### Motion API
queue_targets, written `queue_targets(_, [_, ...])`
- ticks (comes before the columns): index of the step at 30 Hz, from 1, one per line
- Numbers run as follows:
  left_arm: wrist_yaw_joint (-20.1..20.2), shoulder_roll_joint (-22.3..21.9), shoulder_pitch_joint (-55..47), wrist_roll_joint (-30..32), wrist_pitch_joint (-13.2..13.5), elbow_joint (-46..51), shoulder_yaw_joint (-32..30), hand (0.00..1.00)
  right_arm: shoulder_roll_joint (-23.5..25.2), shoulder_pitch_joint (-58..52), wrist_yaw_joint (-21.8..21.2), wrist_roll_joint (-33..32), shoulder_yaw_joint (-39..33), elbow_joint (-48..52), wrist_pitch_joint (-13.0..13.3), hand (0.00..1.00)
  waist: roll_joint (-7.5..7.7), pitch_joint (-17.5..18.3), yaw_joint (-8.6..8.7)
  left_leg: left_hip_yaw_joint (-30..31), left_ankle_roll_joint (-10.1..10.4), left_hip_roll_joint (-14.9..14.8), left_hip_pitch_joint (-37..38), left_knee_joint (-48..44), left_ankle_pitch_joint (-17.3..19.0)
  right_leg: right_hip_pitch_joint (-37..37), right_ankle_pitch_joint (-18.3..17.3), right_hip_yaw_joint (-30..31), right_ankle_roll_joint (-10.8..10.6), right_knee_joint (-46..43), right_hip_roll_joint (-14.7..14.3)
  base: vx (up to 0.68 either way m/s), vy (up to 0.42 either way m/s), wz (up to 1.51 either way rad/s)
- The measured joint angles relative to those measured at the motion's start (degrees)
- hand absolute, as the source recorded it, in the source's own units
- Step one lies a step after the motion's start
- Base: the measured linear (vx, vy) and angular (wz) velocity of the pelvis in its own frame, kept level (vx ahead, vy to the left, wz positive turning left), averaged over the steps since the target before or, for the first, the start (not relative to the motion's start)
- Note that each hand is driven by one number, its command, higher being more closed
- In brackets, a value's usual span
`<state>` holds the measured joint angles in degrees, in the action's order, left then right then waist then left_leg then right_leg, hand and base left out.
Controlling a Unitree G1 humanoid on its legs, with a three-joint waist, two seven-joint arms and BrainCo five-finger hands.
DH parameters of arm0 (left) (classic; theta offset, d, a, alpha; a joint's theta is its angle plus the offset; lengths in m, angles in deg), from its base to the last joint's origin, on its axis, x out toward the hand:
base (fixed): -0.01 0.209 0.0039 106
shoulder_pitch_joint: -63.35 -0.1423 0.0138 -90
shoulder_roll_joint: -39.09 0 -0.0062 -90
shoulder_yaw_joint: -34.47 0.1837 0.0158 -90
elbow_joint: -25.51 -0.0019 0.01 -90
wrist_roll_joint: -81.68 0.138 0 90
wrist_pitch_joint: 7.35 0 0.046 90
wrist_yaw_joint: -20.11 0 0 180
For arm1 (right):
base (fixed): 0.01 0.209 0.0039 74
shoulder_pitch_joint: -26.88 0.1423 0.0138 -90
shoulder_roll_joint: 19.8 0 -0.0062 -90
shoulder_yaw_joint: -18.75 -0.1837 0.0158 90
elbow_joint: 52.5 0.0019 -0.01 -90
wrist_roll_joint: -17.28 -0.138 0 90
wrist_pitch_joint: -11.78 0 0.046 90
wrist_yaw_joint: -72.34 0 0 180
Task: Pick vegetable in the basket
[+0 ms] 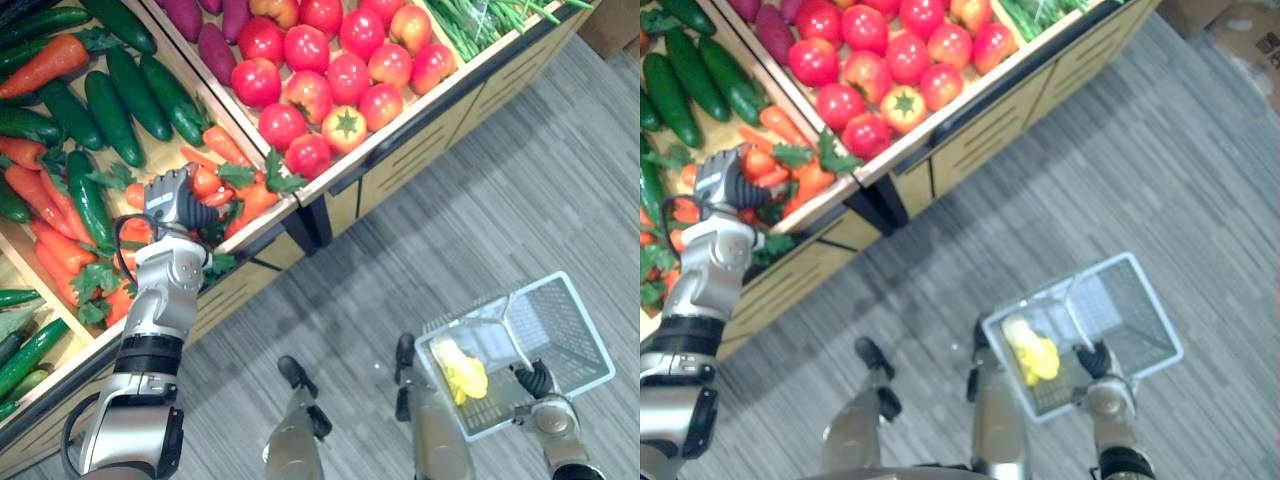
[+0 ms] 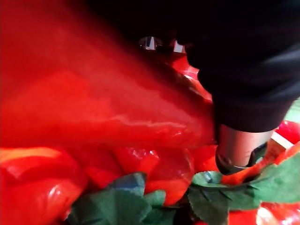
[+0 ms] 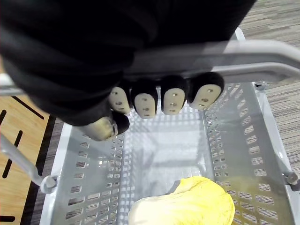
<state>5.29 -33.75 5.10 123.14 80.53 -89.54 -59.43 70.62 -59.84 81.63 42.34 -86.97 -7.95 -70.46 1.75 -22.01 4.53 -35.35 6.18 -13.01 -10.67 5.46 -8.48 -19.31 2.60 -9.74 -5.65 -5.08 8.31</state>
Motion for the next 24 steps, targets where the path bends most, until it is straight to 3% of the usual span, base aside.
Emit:
queue_targets(3, [0.0,-0.7,0.2,0.0,-1.0,0.0,-1.0,1.00,0.4,-0.1,0.0,1.5,-0.2,-0.1,0.0,1.00,0.04,0.0,-0.04,0.1,0.0,0.0,0.6,0.0,0.0,0.8,0.0,-0.1,0.0,0.1,0.0,0.04,0.001,0.04])
queue_targets(16, [-2.0,1.4,3.1,0.0,-0.8,4.2,-1.1,1.00,0.9,-1.1,-0.3,1.9,-0.2,-0.6,0.0,1.00,0.11,0.1,-0.90,3.1,-0.3,-0.1,1.9,0.0,-0.3,4.1,-0.1,-2.7,0.0,0.2,0.2,0.02,-0.004,0.09])
queue_targets(21, [-2.9,3.4,2.5,0.7,0.3,7.5,-1.0,1.00,0.9,-1.2,-0.5,2.2,-0.1,-0.6,0.0,1.00,0.40,0.4,-1.94,3.3,-0.3,0.0,3.1,0.0,-0.4,5.6,-0.1,-3.0,0.0,0.2,0.3,0.03,-0.001,0.05])
queue_targets(24, [-3.1,3.4,-2.2,1.4,1.7,14.6,-0.7,1.00,0.5,-0.9,-0.8,3.6,-0.1,-0.6,0.0,1.00,0.47,3.1,-1.99,3.4,-0.3,0.1,3.3,0.0,-0.4,5.8,-0.1,-3.0,0.0,0.2,0.4,0.02,0.000,0.00])
